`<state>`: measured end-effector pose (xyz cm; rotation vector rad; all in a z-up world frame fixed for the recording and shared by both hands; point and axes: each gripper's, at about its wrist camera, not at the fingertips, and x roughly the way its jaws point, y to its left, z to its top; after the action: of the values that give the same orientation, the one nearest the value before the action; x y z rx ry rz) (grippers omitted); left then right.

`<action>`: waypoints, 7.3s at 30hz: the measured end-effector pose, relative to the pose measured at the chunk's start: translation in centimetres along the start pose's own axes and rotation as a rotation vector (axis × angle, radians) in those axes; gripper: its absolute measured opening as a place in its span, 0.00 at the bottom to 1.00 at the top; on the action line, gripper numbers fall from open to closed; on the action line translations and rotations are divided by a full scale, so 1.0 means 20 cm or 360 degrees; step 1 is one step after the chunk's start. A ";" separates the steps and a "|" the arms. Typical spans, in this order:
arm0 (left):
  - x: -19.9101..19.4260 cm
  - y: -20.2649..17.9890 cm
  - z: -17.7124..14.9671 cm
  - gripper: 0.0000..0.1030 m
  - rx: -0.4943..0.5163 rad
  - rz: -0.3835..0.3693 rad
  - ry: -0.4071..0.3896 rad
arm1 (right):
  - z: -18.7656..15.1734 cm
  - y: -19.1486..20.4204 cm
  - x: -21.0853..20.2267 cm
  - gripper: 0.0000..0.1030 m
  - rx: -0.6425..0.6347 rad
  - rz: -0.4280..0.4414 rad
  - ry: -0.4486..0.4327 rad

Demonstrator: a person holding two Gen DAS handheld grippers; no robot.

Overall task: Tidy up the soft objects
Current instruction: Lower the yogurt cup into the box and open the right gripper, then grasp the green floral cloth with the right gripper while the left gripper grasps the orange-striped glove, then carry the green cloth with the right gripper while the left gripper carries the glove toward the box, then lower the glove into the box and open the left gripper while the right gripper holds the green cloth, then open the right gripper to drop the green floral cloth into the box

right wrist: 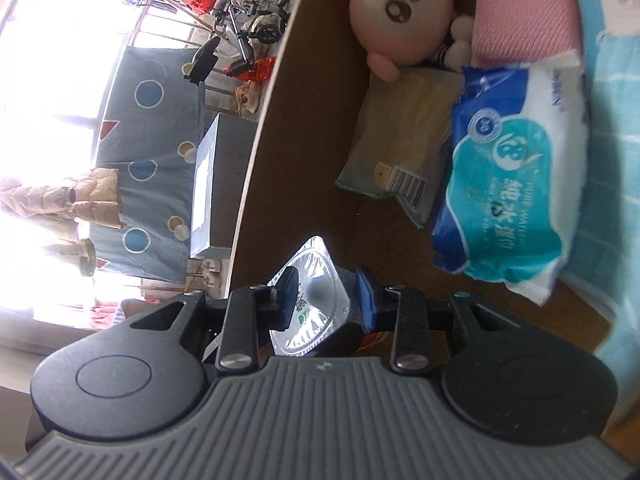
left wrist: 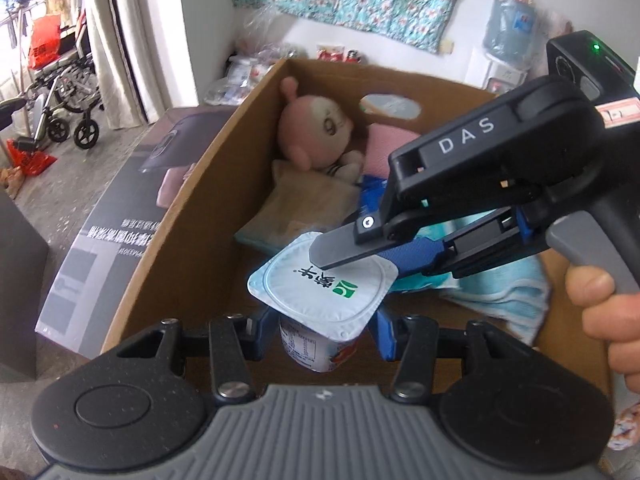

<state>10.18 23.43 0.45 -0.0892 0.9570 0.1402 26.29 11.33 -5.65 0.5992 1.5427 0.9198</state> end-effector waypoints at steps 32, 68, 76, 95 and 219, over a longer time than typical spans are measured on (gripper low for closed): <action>-0.53 -0.24 -0.20 0.71 0.0076 -0.0226 -0.0435 | -0.53 0.16 -0.67 0.53 -0.0417 -0.0089 -0.0568; -0.02 -1.61 -0.78 0.57 0.0968 -0.0629 -0.0209 | -1.01 -1.00 -1.71 0.59 -0.0051 -0.1158 -0.0987; 0.03 -1.65 -0.80 0.57 0.1086 -0.0570 -0.0217 | -0.74 -1.12 -1.55 0.59 -0.0212 -0.1449 -0.0814; 0.00 -1.60 -0.78 0.41 0.0989 -0.0649 -0.0077 | -0.91 -1.16 -1.58 0.11 -0.0043 -0.1299 -0.0800; -0.43 -0.27 -0.21 0.68 -0.0206 -0.0424 -0.0471 | -0.80 -0.02 -1.28 0.54 -0.0512 -0.0546 -0.0879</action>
<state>2.77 16.93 5.22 -0.3056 0.6331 -0.0310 15.43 -12.92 8.73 0.3049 0.9360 0.6468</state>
